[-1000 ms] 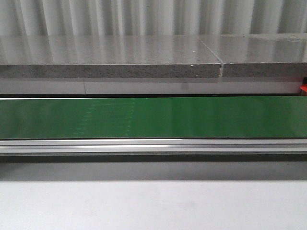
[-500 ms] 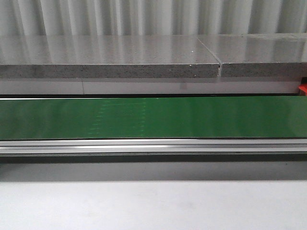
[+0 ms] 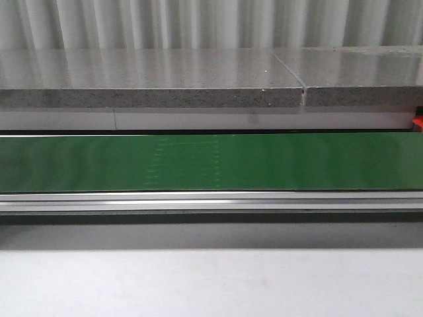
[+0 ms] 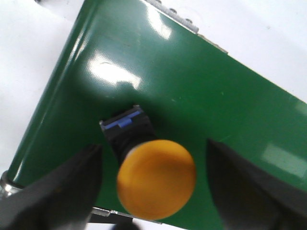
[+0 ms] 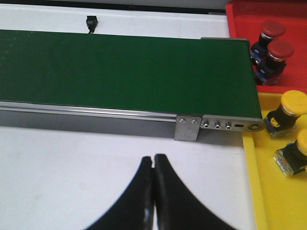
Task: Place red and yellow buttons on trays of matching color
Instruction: 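Carry the yellow button onto the belt and open the left gripper, then lower the left gripper and grasp a red push-button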
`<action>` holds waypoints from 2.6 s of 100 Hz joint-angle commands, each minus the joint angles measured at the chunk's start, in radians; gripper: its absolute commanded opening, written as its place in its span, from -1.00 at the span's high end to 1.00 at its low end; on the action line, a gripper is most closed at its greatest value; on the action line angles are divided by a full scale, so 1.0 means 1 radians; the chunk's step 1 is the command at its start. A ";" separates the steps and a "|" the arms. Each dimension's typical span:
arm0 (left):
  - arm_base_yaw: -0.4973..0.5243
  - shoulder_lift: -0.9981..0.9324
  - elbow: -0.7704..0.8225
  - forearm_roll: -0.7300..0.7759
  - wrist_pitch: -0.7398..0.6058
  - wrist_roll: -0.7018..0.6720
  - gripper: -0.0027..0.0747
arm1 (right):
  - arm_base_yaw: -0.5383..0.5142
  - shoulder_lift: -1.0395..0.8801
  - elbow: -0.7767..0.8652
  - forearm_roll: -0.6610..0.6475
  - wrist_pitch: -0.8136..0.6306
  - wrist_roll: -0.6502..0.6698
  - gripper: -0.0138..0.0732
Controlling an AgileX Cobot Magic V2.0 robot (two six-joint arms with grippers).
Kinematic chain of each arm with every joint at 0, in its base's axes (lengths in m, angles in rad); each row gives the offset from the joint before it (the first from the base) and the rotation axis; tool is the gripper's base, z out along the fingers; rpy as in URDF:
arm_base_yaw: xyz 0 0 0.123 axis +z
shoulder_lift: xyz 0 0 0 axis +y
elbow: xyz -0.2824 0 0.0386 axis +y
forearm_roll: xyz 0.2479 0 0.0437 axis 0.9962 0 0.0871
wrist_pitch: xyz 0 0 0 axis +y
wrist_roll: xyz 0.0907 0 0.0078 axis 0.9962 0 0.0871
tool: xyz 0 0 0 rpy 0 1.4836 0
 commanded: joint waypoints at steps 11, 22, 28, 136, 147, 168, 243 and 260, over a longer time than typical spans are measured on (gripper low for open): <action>-0.005 -0.048 -0.037 -0.031 -0.044 -0.002 -0.69 | 0.001 0.010 -0.022 -0.007 -0.063 -0.008 0.84; -0.005 -0.075 -0.037 -0.033 -0.070 -0.002 -0.66 | 0.001 0.010 -0.022 -0.007 -0.063 -0.008 0.84; -0.003 -0.096 -0.037 -0.032 -0.075 -0.002 -0.66 | 0.001 0.010 -0.022 -0.007 -0.063 -0.008 0.84; 0.512 -0.354 0.242 0.073 0.090 -0.059 -0.66 | 0.001 0.010 -0.022 -0.007 -0.063 -0.008 0.84; 0.559 -0.332 0.242 0.071 0.076 -0.064 -0.66 | 0.001 0.010 -0.022 -0.007 -0.063 -0.008 0.84; 0.585 -0.275 0.242 0.071 0.035 -0.066 -0.66 | 0.001 0.010 -0.022 -0.007 -0.063 -0.008 0.84; 0.583 -0.017 0.203 0.083 -0.100 -0.087 -0.66 | 0.001 0.010 -0.022 -0.007 -0.063 -0.008 0.84; 0.583 0.030 0.203 0.083 -0.127 -0.087 -0.63 | 0.001 0.010 -0.022 -0.007 -0.063 -0.008 0.84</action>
